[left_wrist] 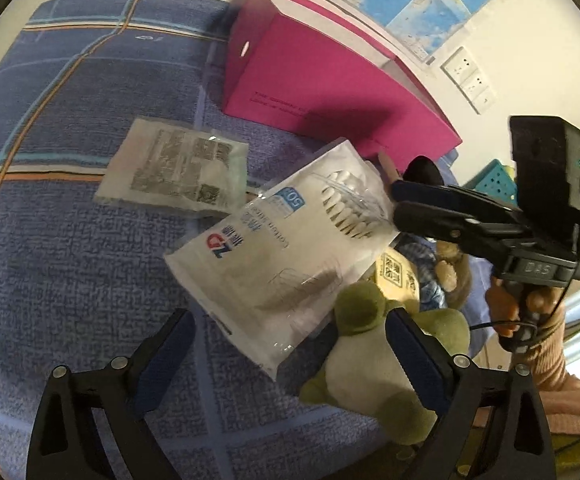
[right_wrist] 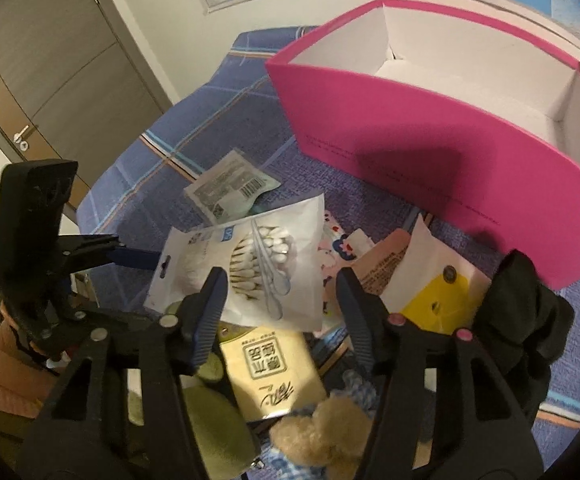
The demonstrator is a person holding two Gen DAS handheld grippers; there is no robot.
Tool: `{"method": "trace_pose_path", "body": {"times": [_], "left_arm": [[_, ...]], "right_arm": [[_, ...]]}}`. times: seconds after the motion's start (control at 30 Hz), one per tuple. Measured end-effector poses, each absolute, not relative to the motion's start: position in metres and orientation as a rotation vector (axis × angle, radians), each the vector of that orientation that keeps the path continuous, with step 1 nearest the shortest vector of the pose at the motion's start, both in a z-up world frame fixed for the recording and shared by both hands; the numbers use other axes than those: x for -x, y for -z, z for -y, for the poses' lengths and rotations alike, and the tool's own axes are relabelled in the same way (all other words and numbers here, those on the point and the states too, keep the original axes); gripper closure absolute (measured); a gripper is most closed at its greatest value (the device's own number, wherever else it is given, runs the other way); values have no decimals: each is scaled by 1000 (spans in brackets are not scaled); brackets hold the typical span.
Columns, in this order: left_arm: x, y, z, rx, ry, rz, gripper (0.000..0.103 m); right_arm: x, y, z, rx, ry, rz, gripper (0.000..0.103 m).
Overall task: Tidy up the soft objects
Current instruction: 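Reach the right gripper to the white cotton-swab bag and close on it, then lift the cotton-swab bag with the right gripper toward the pink box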
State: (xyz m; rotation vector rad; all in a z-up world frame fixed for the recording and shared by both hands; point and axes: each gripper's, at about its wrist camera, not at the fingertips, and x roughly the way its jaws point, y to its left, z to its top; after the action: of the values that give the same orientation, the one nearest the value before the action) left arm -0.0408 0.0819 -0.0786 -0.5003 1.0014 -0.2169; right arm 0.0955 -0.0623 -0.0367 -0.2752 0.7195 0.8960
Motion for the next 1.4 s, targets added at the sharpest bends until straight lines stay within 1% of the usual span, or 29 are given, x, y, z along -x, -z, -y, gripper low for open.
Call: {"method": "trace_pose_path", "body": {"times": [0.03, 0.1, 0.17, 0.2, 0.27, 0.3, 0.37, 0.4, 0.43, 0.5, 0.53, 0.7, 0.77, 0.93, 1.1, 1.13, 1.17, 1.23, 1.27, 1.3, 1.33, 1.4], "left_arm": [[38, 77, -81, 499, 223, -1001, 16], [33, 77, -80, 502, 234, -1007, 18], [29, 77, -78, 501, 242, -1009, 22], [26, 77, -80, 502, 242, -1010, 22], [23, 76, -80, 508, 241, -1007, 23], [22, 75, -83, 514, 240, -1003, 25], [20, 74, -84, 524, 241, -990, 25], [19, 74, -86, 520, 234, -982, 26], [18, 73, -86, 518, 230, -973, 30], [15, 68, -86, 527, 250, -954, 36], [13, 66, -86, 532, 260, -944, 37], [-1, 64, -79, 491, 258, -938, 37], [-6, 64, -83, 483, 237, -937, 37], [11, 64, -96, 496, 216, -925, 33], [18, 76, -108, 533, 178, -946, 32], [21, 77, -110, 538, 175, -948, 32], [21, 77, -111, 539, 171, -951, 32], [24, 76, -114, 531, 158, -949, 32], [25, 74, -116, 528, 154, -941, 32], [29, 73, -117, 528, 156, -937, 31], [30, 74, -119, 529, 158, -938, 30], [30, 78, -119, 531, 164, -950, 30]], "right_arm": [[-98, 39, 60, 281, -898, -727, 46], [-102, 41, 57, 284, -903, -739, 51], [-104, 41, 57, 280, -903, -737, 60], [-105, 41, 57, 278, -900, -734, 62], [-106, 40, 60, 268, -899, -725, 69], [-106, 40, 62, 260, -899, -723, 71], [-107, 39, 68, 239, -899, -718, 82], [-106, 39, 70, 232, -902, -717, 86], [-104, 38, 74, 217, -912, -715, 90], [-100, 34, 79, 202, -940, -698, 92], [-97, 32, 80, 203, -945, -685, 93], [-86, 32, 81, 216, -964, -659, 94], [-88, 34, 84, 206, -943, -660, 97], [-93, 41, 98, 159, -943, -695, 98], [-98, 45, 101, 143, -956, -738, 96], [-99, 47, 100, 142, -955, -747, 89], [-101, 47, 100, 142, -956, -752, 79], [-103, 48, 98, 135, -968, -762, 72], [-104, 48, 98, 127, -976, -770, 65], [-105, 48, 96, 123, -987, -774, 61], [-105, 48, 94, 129, -997, -770, 59], [-106, 49, 88, 157, -999, -773, 59]]}}
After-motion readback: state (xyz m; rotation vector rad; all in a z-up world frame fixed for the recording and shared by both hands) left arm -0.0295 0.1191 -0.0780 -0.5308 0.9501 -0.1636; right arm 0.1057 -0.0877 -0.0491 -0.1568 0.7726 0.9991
